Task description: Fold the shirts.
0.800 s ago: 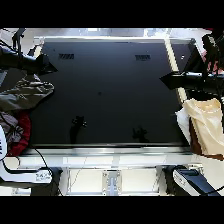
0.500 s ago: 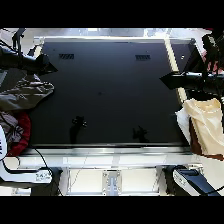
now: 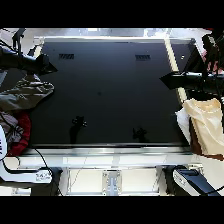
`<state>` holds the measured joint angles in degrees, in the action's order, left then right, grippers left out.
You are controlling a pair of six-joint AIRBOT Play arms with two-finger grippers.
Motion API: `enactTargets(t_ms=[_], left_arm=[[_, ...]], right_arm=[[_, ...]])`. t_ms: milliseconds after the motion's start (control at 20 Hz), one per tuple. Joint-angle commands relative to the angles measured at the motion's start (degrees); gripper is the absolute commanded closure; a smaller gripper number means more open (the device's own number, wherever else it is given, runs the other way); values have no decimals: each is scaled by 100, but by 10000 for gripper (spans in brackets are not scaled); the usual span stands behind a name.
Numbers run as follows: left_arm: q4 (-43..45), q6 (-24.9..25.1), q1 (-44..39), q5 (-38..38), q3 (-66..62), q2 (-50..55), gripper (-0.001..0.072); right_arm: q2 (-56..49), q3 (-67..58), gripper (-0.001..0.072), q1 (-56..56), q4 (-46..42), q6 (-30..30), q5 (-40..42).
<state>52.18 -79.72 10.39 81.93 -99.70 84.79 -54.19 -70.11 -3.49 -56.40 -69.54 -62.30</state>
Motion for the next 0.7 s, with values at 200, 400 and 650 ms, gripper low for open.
enactTargets(t_ms=[200,400,650], left_arm=[[15,2,0,-33,2,44,699],[256,2,26,-177,2,129,700],[1497,4,68,-468,2,343,690]], right_arm=[[-4,-2,233,2,7,-2,1449],[-2,-2,234,2,94,-4,1659],[-2,-2,234,2,212,-4,1716]])
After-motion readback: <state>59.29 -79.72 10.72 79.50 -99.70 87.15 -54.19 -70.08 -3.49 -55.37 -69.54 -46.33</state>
